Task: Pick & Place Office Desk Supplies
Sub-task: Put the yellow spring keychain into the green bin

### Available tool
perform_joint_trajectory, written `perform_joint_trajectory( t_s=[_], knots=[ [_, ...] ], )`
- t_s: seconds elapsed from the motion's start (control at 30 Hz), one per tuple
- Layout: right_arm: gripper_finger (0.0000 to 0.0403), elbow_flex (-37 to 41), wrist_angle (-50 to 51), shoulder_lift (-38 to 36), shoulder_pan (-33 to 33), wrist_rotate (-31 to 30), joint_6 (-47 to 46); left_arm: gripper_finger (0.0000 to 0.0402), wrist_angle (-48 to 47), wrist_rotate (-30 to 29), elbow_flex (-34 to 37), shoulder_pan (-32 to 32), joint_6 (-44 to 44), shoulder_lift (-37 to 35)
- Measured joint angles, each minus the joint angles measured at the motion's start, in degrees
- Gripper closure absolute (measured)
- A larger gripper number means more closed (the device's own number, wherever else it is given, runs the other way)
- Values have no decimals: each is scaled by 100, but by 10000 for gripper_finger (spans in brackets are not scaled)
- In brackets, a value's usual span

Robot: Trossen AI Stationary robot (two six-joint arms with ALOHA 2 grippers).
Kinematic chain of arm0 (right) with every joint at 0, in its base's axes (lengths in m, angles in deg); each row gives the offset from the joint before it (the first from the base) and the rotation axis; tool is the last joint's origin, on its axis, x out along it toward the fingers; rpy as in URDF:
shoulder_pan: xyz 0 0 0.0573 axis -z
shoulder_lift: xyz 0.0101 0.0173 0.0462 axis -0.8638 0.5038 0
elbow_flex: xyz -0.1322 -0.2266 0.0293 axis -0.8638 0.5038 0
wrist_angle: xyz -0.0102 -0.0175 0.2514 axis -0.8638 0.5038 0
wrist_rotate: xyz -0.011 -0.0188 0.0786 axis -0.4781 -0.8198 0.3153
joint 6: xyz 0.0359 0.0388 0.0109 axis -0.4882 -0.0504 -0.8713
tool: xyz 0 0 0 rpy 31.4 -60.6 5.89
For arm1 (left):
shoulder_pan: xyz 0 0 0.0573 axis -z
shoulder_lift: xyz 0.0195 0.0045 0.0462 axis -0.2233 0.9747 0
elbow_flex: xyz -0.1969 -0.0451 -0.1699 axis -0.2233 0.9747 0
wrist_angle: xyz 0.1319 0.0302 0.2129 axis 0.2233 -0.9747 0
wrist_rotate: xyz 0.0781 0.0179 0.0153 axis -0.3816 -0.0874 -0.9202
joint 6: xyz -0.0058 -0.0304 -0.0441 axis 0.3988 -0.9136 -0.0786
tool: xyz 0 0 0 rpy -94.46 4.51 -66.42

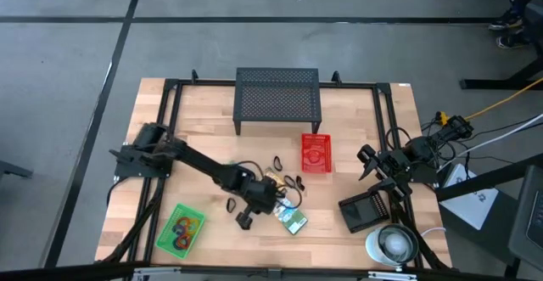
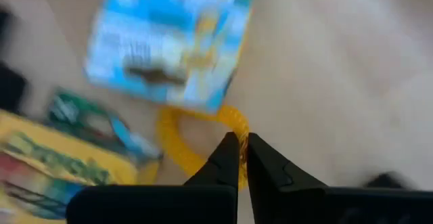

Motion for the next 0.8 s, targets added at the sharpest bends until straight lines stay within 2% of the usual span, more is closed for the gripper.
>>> perform_joint_trajectory(
  t_s=[0.3,0.5,0.8],
  knots=[
    [231,-2,29,0,2,24,-9,397,-1249,-544,-23,586,-670,-1051],
    [231,-2,40,0,0,24,-22,397,-1881,-786,190,1286,-1846,-1407],
    [231,-2,51,0,1,-3,-2,398,-2830,-1887,193,2505,-3906,-1842]
  ],
)
